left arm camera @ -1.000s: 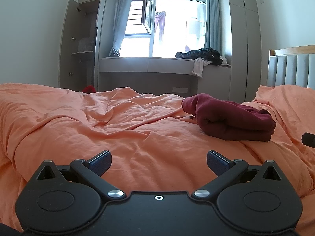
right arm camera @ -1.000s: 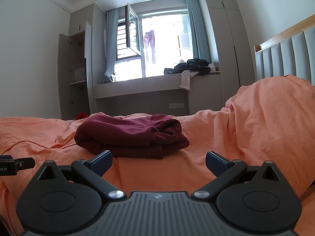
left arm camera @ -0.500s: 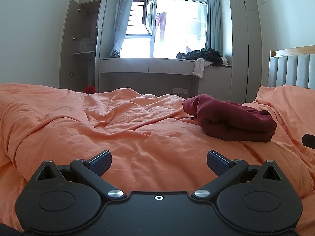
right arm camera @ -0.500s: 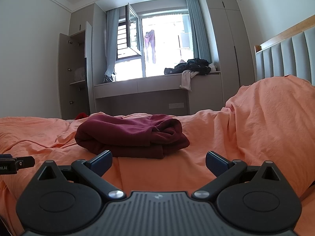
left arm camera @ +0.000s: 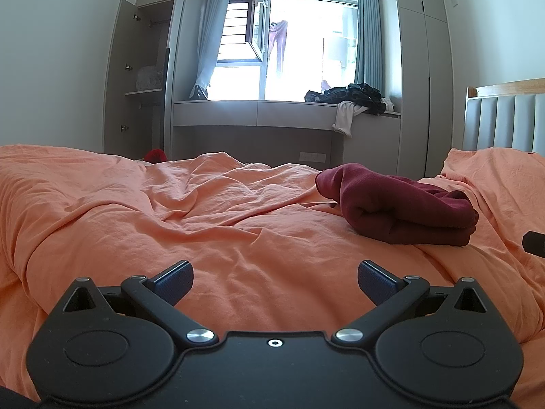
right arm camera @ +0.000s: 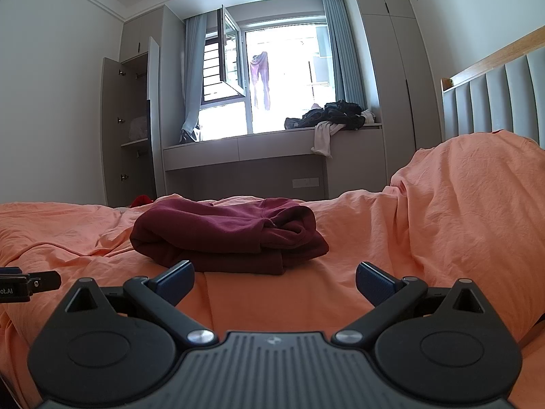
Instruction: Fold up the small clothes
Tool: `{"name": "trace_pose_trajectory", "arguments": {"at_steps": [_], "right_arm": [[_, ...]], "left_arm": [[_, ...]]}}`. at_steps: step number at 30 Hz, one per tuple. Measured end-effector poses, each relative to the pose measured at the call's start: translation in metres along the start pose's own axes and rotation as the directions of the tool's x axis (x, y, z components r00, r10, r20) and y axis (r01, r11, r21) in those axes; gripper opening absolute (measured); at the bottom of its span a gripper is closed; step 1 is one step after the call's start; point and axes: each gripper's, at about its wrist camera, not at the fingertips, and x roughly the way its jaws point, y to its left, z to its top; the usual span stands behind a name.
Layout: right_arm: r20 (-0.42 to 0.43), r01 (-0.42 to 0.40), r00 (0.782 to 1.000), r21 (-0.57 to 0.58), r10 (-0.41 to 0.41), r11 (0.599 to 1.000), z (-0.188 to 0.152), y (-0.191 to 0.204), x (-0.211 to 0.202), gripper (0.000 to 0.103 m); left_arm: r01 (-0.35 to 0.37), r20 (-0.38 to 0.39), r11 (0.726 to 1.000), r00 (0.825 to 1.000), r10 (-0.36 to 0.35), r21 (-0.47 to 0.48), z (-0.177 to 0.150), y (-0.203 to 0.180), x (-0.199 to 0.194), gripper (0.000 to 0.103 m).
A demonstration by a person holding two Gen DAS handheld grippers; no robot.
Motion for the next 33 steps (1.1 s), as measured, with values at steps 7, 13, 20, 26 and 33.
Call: {"name": "trace_pose_trajectory", "arguments": {"at_steps": [7, 13, 20, 26, 33], "right_arm": [[0.009, 0.011, 1.000, 0.007, -0.011, 1.000, -0.0012, 0.0002, -0.0023, 0.103], [0.008, 0.009, 1.000, 0.005, -0.009, 1.000, -0.0014, 0.0002, -0.0030, 0.103], [0.008, 0.009, 1.000, 0.005, -0.009, 1.000, -0.0002, -0.0008, -0.0028, 0.103], [0.009, 0.011, 1.000, 0.006, -0.011, 1.000, -0.0001, -0.0012, -0.0028, 0.103], [0.008, 0.011, 1.000, 0.007, -0.011, 1.000, -0.0002, -0.0012, -0.0030, 0.103]], "left_arm": [[-0.057, 0.028, 0.998, 0.998, 0.056, 0.035, -0.0010, -0.0031, -0.0013, 0.103], [-0.067, 0.020, 0.997, 0.998, 0.066, 0.042, -0.0002, -0.0019, 0.0004, 0.103], [-0.073, 0.016, 0.997, 0.997, 0.072, 0.024, 0.0006, -0.0032, -0.0010, 0.103], [-0.078, 0.018, 0.997, 0.997, 0.077, 0.023, 0.0006, -0.0037, -0.0018, 0.103], [-0.089, 0.009, 0.995, 0.996, 0.089, 0.052, 0.0015, -0.0060, -0.0023, 0.103]]}}
